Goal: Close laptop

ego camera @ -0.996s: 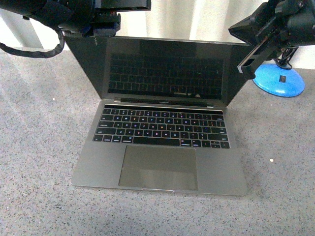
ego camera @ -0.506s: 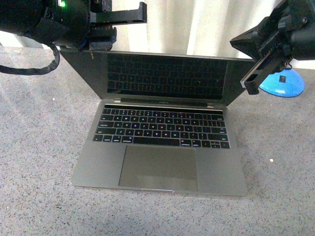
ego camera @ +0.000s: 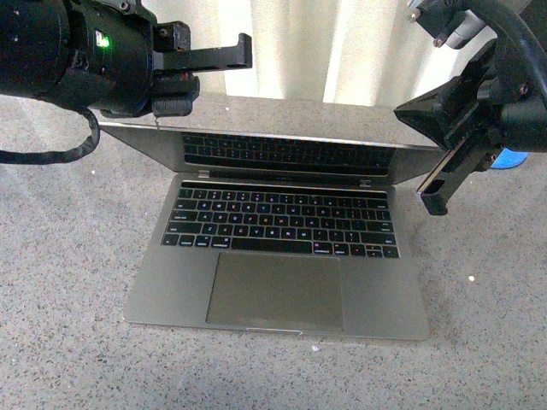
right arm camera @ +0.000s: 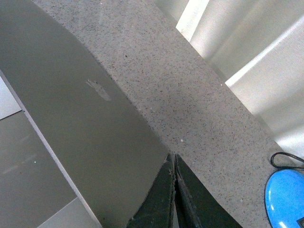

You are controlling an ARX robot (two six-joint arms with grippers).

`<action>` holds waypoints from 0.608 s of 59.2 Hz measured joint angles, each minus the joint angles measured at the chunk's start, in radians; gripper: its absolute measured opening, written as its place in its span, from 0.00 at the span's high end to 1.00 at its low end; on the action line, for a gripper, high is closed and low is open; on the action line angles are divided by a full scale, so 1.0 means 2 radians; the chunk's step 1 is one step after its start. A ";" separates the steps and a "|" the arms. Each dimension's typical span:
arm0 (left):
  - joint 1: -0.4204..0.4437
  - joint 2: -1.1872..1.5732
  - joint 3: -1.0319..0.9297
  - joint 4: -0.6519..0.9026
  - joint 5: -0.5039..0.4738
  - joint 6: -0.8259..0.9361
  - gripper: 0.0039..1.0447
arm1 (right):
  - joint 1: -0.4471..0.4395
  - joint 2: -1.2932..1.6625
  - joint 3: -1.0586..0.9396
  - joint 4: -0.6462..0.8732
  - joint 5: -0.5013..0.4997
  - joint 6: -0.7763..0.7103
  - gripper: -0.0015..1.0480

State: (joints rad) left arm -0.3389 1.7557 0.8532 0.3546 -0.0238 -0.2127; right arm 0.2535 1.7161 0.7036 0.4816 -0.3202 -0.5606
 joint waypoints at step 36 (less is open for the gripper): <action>-0.026 -0.015 -0.051 0.023 -0.014 -0.041 0.97 | 0.003 0.000 -0.023 0.012 0.002 0.000 0.99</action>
State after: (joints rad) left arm -0.3916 1.7256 0.7506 0.4004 -0.0509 -0.2939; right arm 0.2596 1.7161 0.6582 0.5064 -0.3164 -0.5606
